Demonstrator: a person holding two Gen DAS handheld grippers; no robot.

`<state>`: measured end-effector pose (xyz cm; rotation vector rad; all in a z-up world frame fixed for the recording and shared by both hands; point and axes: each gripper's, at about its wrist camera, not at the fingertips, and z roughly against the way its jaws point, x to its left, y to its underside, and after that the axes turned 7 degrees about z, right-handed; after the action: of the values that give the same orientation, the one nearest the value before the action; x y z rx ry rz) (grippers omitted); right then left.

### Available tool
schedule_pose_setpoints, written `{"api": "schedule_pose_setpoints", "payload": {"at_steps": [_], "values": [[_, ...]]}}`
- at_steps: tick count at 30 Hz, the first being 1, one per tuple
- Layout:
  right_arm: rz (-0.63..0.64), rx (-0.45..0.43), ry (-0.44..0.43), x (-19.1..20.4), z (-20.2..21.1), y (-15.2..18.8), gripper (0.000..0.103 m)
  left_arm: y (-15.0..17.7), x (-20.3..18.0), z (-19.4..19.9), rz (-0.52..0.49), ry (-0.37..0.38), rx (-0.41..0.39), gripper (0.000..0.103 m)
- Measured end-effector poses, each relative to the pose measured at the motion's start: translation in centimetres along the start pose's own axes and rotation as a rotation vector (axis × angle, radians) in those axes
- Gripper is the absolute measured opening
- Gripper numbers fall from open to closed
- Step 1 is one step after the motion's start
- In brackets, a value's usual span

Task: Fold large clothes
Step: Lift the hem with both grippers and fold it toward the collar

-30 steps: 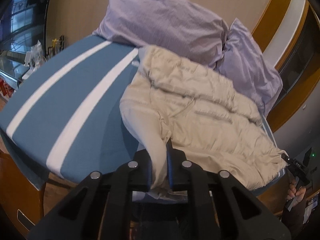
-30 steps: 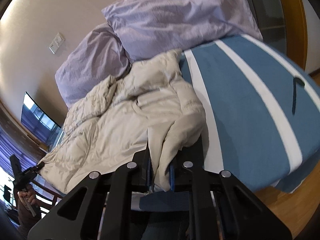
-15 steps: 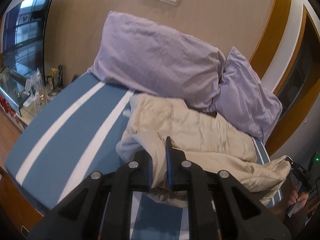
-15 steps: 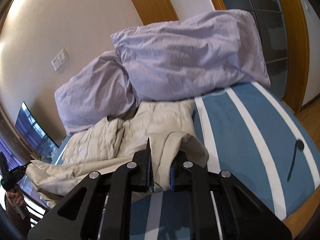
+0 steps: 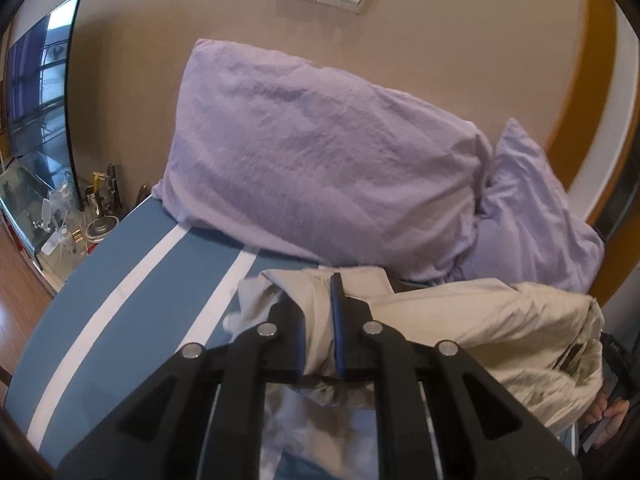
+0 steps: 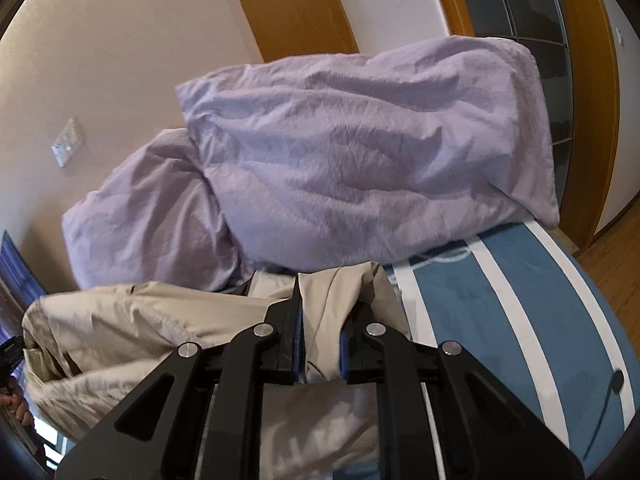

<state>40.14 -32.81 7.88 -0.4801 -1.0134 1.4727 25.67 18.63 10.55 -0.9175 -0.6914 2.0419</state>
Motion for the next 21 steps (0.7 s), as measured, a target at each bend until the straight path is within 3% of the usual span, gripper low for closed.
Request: {"api": "schedule_pose_setpoints", "payload": {"at_steps": [12, 21], "values": [[-0.050, 0.117, 0.064, -1.1, -12.5, -0.7, 0.014, -1.7, -0.9, -12.2, 0.015, -0.094, 0.036, 0.012], [-0.149, 0.188, 0.057, -2.8, -17.1, 0.7, 0.021, -0.2, 0.3, -18.1, 0.039, -0.158, 0.075, 0.018]]}}
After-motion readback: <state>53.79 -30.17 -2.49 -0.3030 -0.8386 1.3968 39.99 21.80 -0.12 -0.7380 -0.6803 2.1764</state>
